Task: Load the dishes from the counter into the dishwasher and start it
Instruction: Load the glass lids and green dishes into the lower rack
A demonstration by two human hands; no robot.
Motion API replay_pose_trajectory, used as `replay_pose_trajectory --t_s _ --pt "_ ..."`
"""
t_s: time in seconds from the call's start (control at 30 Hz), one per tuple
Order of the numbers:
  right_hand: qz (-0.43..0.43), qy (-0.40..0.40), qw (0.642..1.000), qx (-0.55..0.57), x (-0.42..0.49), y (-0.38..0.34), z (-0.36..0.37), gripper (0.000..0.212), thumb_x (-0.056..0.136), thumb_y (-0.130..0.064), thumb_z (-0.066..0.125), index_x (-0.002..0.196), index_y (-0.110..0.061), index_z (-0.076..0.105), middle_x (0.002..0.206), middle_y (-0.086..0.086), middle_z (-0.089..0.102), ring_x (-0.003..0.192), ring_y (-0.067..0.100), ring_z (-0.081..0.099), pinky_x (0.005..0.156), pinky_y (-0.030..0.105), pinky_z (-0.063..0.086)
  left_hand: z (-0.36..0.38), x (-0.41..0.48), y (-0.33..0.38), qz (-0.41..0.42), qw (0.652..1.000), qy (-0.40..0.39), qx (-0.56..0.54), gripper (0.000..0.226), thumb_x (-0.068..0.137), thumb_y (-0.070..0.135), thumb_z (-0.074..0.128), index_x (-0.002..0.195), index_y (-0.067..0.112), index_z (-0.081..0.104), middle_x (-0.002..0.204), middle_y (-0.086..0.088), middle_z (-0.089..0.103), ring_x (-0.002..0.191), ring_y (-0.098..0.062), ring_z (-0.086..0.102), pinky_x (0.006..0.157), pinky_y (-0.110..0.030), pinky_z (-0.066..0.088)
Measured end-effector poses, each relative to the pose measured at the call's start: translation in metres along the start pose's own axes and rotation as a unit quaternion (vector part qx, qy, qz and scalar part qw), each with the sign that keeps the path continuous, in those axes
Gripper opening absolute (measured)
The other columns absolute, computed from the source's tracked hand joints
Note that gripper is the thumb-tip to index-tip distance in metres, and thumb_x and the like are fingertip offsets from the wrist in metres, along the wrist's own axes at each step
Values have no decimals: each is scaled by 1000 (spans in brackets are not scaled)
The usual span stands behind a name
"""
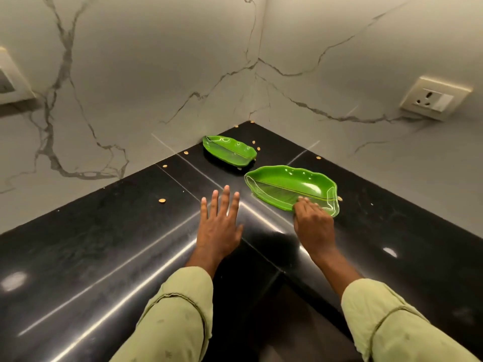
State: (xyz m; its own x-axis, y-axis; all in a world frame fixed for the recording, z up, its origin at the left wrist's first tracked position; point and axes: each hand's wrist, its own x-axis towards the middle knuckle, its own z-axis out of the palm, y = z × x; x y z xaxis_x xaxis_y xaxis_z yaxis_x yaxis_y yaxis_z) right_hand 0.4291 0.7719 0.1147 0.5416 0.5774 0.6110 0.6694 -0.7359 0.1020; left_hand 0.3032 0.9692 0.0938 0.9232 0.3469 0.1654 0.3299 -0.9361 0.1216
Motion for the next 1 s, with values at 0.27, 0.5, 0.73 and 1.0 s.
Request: replay_pose_trajectory --t_s 0.27,0.5,0.73,1.0 --pt "52 -8 998 -24 -76 -20 -57 26 63 3 84 85 -1 71 94 20 74 85 33 73 69 44 61 3 -61 23 70 997 9 -11 81 97 45 47 159 19 0 163 -9 -14 151 -35 -8 120 -56 -4" --pt "84 -7 995 -47 -138 -19 -105 24 64 3 83 84 -3 71 97 19 74 88 33 73 72 46 60 -6 -119 47 104 995 -7 1 84 100 49 40 152 22 -19 163 -9 -19 147 -31 -22 119 -54 -11" --pt "117 -18 992 -46 -214 -12 -160 22 66 5 80 84 -3 69 100 20 73 90 35 72 74 47 60 -19 -185 87 125 992 -26 5 83 99 49 42 157 21 -9 163 -8 -19 151 -34 -15 121 -55 -8" --pt "142 -35 986 -78 -336 -6 -243 29 59 6 83 82 -4 70 91 18 74 82 32 73 69 42 59 -26 -288 161 154 987 -30 -15 83 97 51 45 159 21 0 166 -9 -7 152 -34 -6 120 -55 -5"
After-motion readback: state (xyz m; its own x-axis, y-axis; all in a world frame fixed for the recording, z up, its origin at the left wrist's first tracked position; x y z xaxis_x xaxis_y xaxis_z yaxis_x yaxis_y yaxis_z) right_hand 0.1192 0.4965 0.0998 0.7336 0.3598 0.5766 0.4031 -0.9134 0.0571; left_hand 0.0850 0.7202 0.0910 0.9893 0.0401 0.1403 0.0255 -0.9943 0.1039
